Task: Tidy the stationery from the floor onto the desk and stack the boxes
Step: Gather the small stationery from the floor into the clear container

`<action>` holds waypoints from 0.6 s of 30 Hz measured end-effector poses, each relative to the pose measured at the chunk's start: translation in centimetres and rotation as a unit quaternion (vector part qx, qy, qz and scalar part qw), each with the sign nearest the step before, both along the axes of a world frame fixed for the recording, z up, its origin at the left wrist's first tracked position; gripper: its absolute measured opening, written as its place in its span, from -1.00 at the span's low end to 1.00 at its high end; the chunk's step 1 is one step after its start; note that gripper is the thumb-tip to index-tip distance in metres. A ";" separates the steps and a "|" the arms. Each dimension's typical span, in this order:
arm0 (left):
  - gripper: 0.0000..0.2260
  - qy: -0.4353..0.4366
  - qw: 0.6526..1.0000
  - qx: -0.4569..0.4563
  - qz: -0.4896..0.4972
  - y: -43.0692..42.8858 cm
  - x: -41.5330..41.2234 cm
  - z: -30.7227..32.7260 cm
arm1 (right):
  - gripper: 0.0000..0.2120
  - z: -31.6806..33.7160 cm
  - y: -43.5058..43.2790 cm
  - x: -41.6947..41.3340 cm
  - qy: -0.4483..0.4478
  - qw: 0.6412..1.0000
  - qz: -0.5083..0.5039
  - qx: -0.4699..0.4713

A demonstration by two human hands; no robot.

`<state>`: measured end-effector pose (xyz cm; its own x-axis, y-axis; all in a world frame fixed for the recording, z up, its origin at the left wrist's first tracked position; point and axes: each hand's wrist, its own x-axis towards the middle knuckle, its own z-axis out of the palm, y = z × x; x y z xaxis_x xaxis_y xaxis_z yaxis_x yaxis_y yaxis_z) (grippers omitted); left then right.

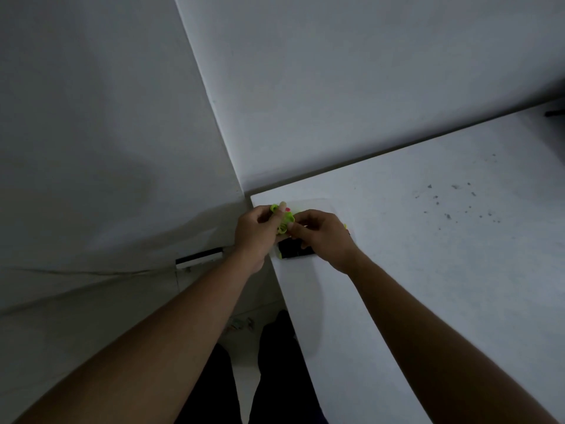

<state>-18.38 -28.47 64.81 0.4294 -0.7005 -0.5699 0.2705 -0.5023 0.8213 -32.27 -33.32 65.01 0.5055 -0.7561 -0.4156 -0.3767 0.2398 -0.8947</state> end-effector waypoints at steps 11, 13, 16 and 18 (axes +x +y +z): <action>-0.72 -0.118 0.992 0.047 0.014 0.9 1.2 -0.7 | -0.78 -1.0 -1.1 -0.8 0.127 0.983 -0.082 -0.109; -0.67 -0.171 0.983 0.061 -0.005 1.3 1.7 -0.9 | -0.81 -1.2 -1.1 -0.5 0.146 0.976 -0.045 -0.154; -0.71 -0.186 0.980 0.064 -0.011 1.6 2.1 -0.7 | -0.87 -1.3 -0.8 -0.2 0.172 0.964 0.013 -0.202; -0.74 -0.187 0.980 0.063 -0.015 1.8 2.4 -0.6 | -0.86 -1.1 -0.5 0.0 0.158 0.965 0.036 -0.204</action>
